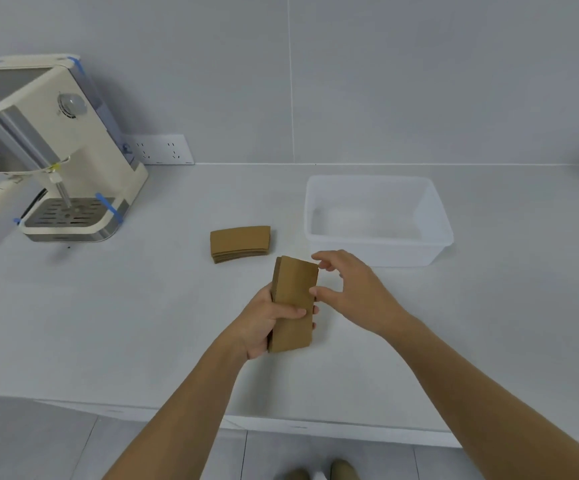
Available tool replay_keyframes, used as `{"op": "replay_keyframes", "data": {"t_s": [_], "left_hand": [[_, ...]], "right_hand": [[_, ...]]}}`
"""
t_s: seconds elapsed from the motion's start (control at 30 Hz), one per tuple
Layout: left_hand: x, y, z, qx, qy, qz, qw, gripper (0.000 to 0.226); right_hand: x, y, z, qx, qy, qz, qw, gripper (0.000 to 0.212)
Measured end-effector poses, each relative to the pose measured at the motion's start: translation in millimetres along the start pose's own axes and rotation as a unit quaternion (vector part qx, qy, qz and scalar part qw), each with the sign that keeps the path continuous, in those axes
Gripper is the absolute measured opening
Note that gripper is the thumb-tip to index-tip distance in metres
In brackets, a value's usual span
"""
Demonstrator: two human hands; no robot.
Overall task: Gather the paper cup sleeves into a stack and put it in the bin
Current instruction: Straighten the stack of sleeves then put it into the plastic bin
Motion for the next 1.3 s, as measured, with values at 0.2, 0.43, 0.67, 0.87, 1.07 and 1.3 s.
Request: {"op": "replay_keyframes", "data": {"t_s": [0.2, 0.43, 0.67, 0.87, 1.07, 1.3], "left_hand": [[-4.1, -15.1, -8.7, 0.078, 0.036, 0.045, 0.995, 0.053], [-4.8, -34.6, -13.6, 0.148, 0.015, 0.019, 0.989, 0.059], [-3.6, -58.9, -28.8, 0.227, 0.005, -0.057, 0.972, 0.056], [-1.9, -75.5, -34.3, 0.231, 0.033, -0.105, 0.967, 0.039], [-4.1, -95.6, -25.0, 0.091, 0.075, -0.158, 0.980, 0.034], [2.3, -92.4, -3.3, -0.015, 0.057, -0.175, 0.983, 0.044]], "right_hand": [[18.5, 2.6, 16.3, 0.064, 0.011, 0.097, 0.993, 0.055], [35.9, 15.9, 24.0, 0.077, 0.009, 0.141, 0.987, 0.023], [54.8, 26.9, 25.8, 0.118, 0.026, 0.116, 0.986, 0.019], [65.3, 35.5, 22.3, 0.178, 0.036, 0.070, 0.981, 0.018], [72.8, 35.0, 18.4, 0.269, 0.059, -0.004, 0.961, 0.019], [81.0, 40.5, 15.5, 0.321, 0.069, -0.068, 0.942, 0.020]]}}
Point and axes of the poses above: each hand's wrist, its own x-axis towards the middle knuckle, its own y-axis out of the palm, z = x × y, the point moved 1 cm from there along x, towards the middle knuckle, and after that the axes turned 14 degrees about x, right-handed, at the moved point
